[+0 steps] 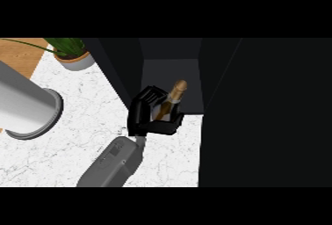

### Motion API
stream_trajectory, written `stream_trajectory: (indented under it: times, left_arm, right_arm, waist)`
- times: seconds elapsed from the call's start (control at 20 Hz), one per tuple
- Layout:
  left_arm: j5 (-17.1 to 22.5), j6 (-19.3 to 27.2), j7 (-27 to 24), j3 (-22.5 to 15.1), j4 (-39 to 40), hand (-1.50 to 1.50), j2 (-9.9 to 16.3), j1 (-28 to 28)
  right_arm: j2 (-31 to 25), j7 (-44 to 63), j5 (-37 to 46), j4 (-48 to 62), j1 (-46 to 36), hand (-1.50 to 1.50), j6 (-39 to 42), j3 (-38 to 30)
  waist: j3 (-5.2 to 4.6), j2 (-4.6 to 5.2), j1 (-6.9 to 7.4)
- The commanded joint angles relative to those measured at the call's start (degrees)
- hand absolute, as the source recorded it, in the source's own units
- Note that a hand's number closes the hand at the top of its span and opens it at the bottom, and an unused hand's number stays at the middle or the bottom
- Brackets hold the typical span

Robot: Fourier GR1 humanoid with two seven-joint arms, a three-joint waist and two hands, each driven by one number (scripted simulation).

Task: Pick up the wine, place it into the cabinet and close the cabinet

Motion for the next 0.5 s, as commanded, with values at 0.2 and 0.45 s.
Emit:
stream_trajectory:
  times: [0.2,0.45]
  left_arm:
    - [10.69,-4.82,-7.65,2.84,13.92,1.5,0.0,-7.28]
    - [14.71,-10.28,-10.02,2.52,17.84,1.5,0.0,-7.91]
  right_arm:
    - [0.74,3.61,-0.54,-3.33,-0.25,-1.5,-1.6,1.42]
    - [-0.46,0.17,-1.27,0.66,-0.86,-1.5,0.31,-1.47]
  waist:
    - [-0.03,0.14,-0.76]
    - [-0.01,0.12,-0.53]
